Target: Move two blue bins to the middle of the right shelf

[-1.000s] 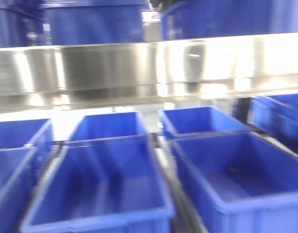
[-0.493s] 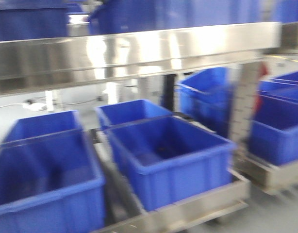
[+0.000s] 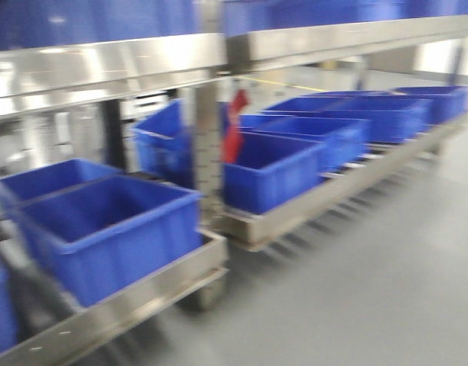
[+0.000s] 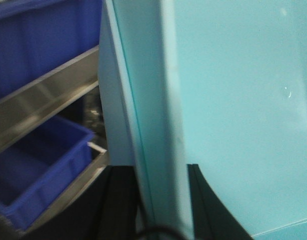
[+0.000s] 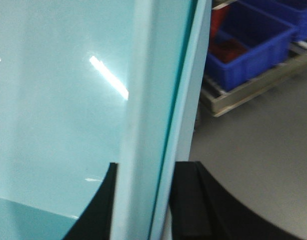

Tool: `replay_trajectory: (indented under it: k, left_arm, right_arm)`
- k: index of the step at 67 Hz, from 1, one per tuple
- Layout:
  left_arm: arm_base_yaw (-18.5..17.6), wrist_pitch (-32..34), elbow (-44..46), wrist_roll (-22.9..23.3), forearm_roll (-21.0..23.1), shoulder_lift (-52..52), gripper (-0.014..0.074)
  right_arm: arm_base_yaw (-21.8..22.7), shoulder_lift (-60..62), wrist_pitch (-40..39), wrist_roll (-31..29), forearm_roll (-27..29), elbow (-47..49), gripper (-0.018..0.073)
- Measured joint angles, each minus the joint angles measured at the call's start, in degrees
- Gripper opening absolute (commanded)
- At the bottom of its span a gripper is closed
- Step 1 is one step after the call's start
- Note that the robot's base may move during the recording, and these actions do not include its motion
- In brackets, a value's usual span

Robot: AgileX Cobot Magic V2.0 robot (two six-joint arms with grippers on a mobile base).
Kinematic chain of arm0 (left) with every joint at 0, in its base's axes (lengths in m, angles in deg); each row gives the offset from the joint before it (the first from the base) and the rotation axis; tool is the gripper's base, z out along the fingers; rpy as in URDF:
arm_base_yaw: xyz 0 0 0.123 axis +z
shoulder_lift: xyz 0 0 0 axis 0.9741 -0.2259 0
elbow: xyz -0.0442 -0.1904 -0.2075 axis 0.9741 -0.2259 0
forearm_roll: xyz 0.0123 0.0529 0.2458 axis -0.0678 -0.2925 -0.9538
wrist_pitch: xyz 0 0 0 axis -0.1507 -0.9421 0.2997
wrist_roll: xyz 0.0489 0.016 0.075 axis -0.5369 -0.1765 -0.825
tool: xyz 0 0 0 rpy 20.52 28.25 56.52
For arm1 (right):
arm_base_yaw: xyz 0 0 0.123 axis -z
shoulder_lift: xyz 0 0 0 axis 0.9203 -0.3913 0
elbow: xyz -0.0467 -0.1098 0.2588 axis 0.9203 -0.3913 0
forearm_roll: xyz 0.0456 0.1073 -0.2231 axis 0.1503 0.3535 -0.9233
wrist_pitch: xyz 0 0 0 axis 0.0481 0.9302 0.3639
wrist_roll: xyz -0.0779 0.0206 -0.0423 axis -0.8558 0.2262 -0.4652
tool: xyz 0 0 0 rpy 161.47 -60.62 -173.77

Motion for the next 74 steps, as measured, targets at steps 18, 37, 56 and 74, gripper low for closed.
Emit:
replay_trajectory:
  k: [18, 37, 56, 74]
  left_arm:
    - [0.00, 0.24, 0.00, -0.11, 0.00, 0.00, -0.0111]
    - [0.00, 0.32, 0.00, -0.11, -0.25, 0.00, -0.0111]
    - [0.00, 0.32, 0.00, -0.11, -0.25, 0.00, -0.0111]
    - [0.00, 0.32, 0.00, -0.11, -0.25, 0.00, -0.0111]
  right_arm:
    - [0.00, 0.00, 0.00, 0.00, -0.10, 0.00, -0.0152]
    - [0.00, 0.00, 0.00, 0.00, -0.10, 0.00, -0.0152]
    - [0.00, 0.00, 0.00, 0.00, -0.10, 0.00, -0.0152]
    - [0.00, 0.00, 0.00, 0.00, -0.21, 0.00, -0.0152]
